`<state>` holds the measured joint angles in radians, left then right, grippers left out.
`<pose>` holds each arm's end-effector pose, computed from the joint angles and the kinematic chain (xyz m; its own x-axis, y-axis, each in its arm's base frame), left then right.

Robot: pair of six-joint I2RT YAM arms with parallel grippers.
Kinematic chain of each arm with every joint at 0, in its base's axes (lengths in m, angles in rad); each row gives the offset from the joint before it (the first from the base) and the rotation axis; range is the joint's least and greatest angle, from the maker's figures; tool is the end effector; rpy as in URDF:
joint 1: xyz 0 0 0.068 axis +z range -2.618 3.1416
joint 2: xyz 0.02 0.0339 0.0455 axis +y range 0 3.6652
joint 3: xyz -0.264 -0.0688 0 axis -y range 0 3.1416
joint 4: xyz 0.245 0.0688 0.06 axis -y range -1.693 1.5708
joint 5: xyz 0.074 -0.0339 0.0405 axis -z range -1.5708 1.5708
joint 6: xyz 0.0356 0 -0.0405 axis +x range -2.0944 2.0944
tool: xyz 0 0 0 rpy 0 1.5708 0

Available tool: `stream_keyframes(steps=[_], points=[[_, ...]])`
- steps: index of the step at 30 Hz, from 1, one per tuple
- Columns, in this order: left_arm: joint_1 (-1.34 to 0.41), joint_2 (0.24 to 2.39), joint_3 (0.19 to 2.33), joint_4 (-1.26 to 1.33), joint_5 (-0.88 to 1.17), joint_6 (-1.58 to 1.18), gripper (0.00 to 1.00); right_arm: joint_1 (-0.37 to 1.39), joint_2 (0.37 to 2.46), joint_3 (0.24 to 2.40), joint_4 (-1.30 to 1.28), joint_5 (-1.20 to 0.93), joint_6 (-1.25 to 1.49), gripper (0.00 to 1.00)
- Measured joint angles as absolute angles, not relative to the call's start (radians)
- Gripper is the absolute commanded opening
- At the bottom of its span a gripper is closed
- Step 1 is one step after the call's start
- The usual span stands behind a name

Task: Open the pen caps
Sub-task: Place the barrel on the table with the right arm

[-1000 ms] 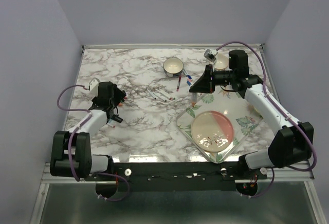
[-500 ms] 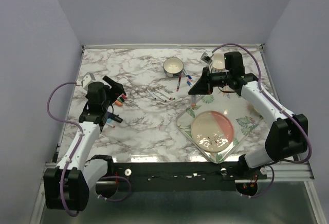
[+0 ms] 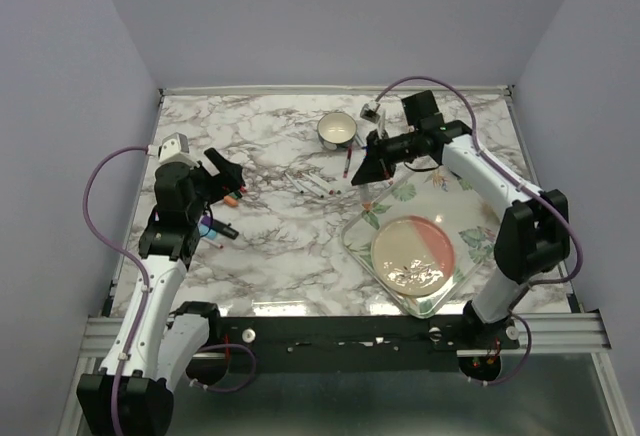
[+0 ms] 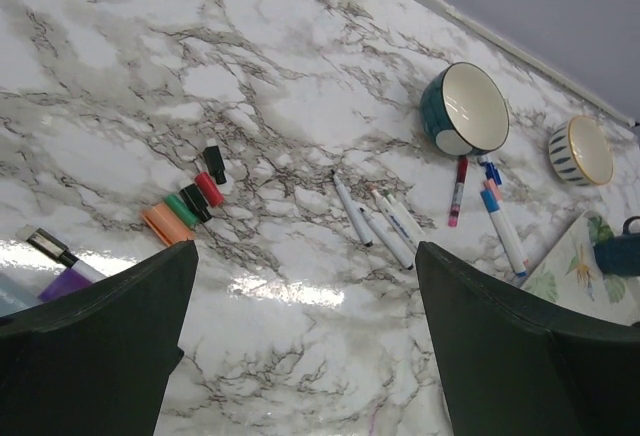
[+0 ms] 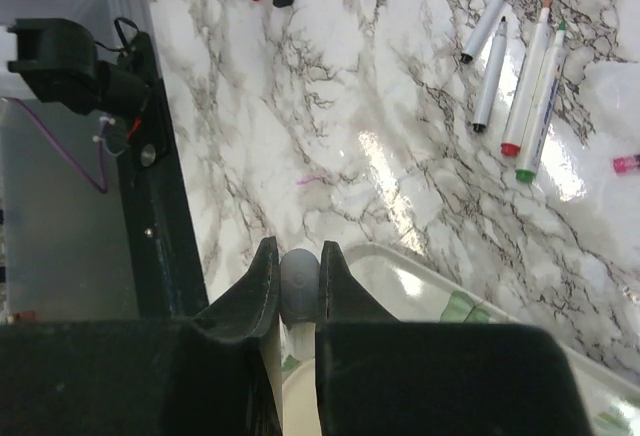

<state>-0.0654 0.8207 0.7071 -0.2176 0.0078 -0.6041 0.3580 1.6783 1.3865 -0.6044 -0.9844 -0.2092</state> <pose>0.1935 -0.0129 0.3029 -0.3084 -0.5490 -0.7768 -0.1245 0.8329 -0.5392 0.3256 0.1535 0.2898 -0.5740 -0.3375 -0.7461 -0.8182 0.2718 0.5066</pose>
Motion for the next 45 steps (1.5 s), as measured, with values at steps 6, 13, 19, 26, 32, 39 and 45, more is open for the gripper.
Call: stream_keyframes(steps=[6,13,19,26,32,39,45], points=[[-0.065,0.770,0.706,-0.261,0.049,-0.526,0.99,0.504,1.855,1.620,-0.762,-0.822,-0.288,0.01],[-0.065,0.716,0.693,-0.281,0.062,-0.485,0.99,0.655,2.125,1.986,-0.942,-0.568,-0.326,0.03],[-0.065,0.685,0.691,-0.281,0.061,-0.474,0.99,0.710,2.286,2.219,-0.999,-0.375,-0.297,0.04],[-0.065,0.668,0.691,-0.280,0.064,-0.469,0.99,0.745,2.413,2.306,-1.006,-0.231,-0.257,0.11],[-0.065,0.664,0.691,-0.280,0.065,-0.467,0.99,0.754,2.471,2.337,-1.007,-0.164,-0.240,0.17],[-0.065,0.662,0.690,-0.280,0.065,-0.467,0.99,0.770,2.508,2.359,-1.003,-0.109,-0.237,0.25],[-0.065,0.662,0.688,-0.280,0.066,-0.467,0.99,0.787,2.513,2.366,-0.995,-0.067,-0.245,0.35]])
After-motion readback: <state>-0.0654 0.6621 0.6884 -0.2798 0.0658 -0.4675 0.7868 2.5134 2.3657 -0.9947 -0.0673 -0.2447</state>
